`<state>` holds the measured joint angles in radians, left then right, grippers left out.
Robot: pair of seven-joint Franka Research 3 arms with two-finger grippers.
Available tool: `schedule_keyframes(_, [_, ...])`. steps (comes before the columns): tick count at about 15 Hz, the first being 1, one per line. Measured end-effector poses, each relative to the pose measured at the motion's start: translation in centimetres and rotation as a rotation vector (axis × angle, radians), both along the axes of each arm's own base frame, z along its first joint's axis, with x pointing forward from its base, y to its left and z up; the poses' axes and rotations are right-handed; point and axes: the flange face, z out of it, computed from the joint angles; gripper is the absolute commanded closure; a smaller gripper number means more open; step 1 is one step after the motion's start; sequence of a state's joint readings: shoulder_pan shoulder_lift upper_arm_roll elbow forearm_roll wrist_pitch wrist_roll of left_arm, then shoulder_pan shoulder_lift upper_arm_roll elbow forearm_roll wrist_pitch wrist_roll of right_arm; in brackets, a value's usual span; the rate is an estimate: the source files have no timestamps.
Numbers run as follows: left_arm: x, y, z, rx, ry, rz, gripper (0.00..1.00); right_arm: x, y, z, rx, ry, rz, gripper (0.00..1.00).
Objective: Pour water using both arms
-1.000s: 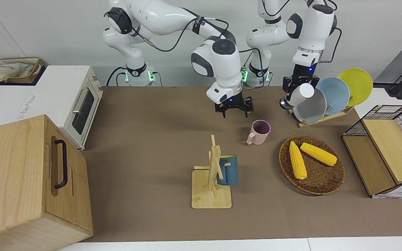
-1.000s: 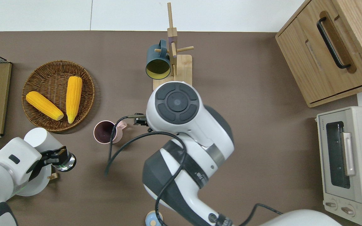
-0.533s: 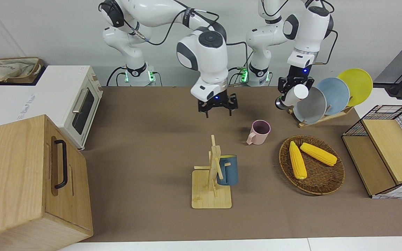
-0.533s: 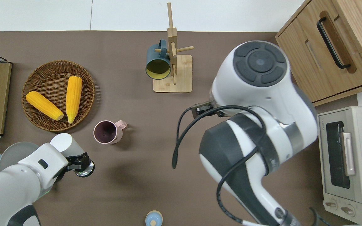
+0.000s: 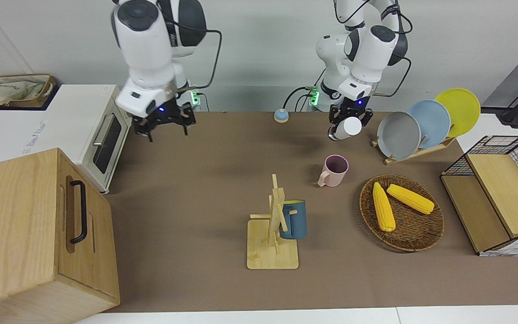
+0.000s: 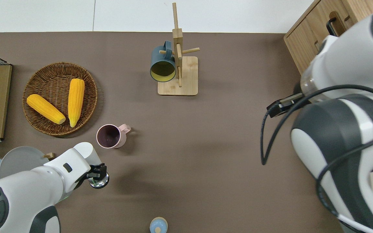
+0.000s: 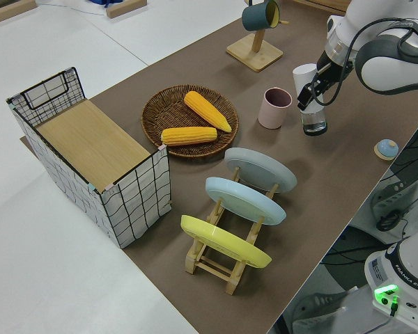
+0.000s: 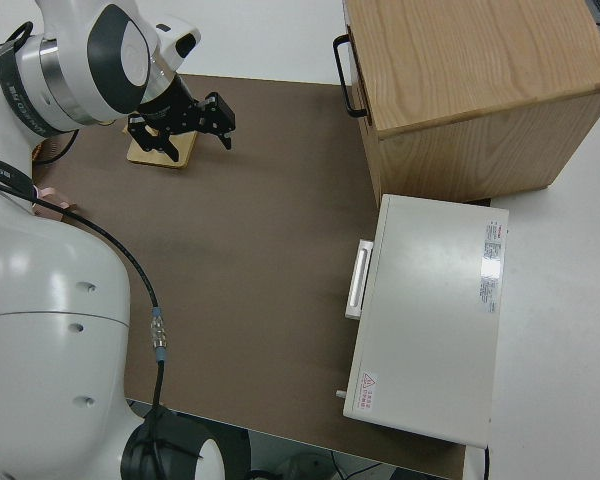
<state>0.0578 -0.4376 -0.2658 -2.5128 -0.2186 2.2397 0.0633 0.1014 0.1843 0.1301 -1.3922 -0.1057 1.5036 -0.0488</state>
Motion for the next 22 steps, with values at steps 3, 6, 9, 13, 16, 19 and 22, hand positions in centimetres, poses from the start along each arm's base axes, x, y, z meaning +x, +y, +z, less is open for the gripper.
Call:
schedule_keyframes(3, [0.7,-0.3,-0.8,-0.004,0.035,-0.007,1.00,-2.2,-4.0,3.4,0.002,-0.001,-0.037,0.015])
schedule_keyframes(6, [2.0,-0.9,-0.9,-0.008,0.120,-0.026,1.00,-4.5,-7.1,6.0,0.060,-0.006,-0.099,0.015])
schedule_keyframes(9, [3.7,-1.2,-1.0,0.008,0.193,-0.053,1.00,-5.5,-9.7,6.6,0.097,0.003,-0.151,0.015])
schedule_keyframes(13, [5.1,-1.3,-2.1,0.033,0.259,-0.070,1.00,-5.4,-10.3,6.1,0.103,0.016,-0.163,0.015])
schedule_keyframes(16, [5.7,-1.3,-3.2,0.046,0.315,-0.081,1.00,-5.4,-10.2,6.0,0.103,0.018,-0.161,0.015])
schedule_keyframes(19, [7.0,-1.5,-3.0,0.048,0.364,-0.092,1.00,-5.4,-9.2,6.0,0.103,0.017,-0.143,0.015])
schedule_keyframes(22, [7.6,-1.5,-2.7,0.058,0.383,-0.097,1.00,-5.4,-8.8,6.0,0.103,0.018,-0.134,0.015])
